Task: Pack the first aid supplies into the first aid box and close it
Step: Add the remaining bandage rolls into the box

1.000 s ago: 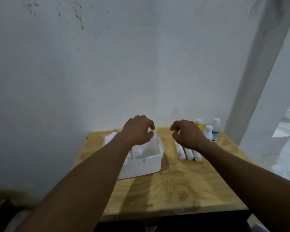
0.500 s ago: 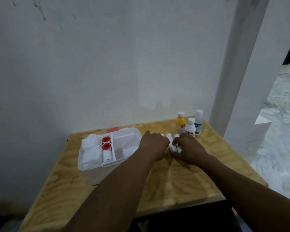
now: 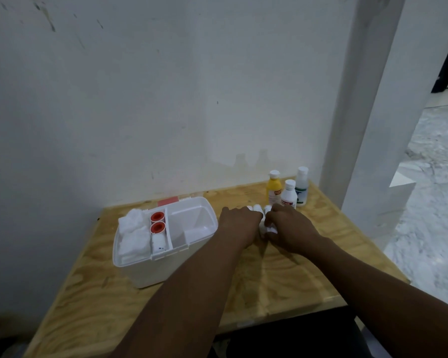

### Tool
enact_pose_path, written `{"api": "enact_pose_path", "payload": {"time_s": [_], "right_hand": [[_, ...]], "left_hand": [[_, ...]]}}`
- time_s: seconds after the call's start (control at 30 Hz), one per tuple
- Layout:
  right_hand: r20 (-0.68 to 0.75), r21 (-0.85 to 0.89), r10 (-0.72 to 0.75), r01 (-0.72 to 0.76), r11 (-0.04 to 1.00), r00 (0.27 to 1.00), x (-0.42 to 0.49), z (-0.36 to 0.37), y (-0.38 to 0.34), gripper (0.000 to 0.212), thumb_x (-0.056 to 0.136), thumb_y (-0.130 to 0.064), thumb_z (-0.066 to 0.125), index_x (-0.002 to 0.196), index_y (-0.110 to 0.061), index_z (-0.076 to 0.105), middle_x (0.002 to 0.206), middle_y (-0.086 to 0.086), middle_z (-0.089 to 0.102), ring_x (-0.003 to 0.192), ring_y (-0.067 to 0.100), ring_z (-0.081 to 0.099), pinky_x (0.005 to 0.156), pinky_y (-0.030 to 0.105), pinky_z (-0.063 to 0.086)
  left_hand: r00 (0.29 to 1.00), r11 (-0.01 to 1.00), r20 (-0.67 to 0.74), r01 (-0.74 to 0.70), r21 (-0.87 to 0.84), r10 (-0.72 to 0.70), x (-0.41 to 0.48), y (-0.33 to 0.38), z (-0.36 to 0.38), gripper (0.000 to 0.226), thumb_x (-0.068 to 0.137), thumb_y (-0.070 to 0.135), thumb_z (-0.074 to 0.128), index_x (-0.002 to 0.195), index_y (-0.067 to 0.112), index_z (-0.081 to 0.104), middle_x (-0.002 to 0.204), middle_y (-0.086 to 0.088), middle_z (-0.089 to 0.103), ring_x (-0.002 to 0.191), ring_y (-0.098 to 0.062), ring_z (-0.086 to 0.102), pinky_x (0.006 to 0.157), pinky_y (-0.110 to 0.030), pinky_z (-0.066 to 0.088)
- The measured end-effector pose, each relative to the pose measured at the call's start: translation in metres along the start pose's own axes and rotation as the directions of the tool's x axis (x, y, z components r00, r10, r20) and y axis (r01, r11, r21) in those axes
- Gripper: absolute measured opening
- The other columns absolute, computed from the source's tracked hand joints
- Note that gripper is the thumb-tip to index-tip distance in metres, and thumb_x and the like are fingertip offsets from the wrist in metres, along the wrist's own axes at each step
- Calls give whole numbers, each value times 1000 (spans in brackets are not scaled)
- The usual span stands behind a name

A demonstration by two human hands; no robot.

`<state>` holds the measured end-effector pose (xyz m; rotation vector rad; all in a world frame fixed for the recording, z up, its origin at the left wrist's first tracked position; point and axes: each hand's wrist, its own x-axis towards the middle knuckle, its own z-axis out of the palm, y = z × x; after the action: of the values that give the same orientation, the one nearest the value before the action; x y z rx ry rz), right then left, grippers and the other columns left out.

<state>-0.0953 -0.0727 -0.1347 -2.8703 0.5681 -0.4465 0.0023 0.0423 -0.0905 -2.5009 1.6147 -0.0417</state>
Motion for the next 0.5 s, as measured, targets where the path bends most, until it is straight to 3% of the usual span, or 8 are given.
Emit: {"api": "enact_pose_path", "payload": {"time_s": [0.2,0.27,0.37,0.5], "right_hand": [[-42,-5,-55,55,998,998,1,5,-1,23,83,-30,65,103,-19,61,105,2,61,95,23,57,68,31,44],[-43,5,-73,73,997,996,2,6,-2,17,87,-28,60,100,-18,62,102,1,61,92,23,57,66,30,41],[-22,2,-69,69,998,997,3,5,-1,12,87,-29,57,90,-21,65,95,1,62,85,22,57,63,35,49],[25,-9,-58,59,998,998,4,-1,-1,12,86,-28,61,94,-22,68,97,1,63,87,20,58,64,31,46]], "left_hand": [[999,997,26,28,-74,-26,0,-1,-4,37,94,31,60,128,18,52,123,-8,60,113,-31,61,91,-45,44],[999,995,27,40,-87,-38,1,-1,-3,37,94,31,61,127,18,53,121,-8,61,111,-31,62,89,-44,44],[997,993,27,72,-94,-70,2,-1,-4,33,93,29,62,122,16,54,118,-8,62,110,-31,63,89,-44,44],[996,987,39,90,-134,-86,3,-1,-5,26,94,28,61,118,18,57,115,-7,64,107,-30,63,88,-43,44]]}}
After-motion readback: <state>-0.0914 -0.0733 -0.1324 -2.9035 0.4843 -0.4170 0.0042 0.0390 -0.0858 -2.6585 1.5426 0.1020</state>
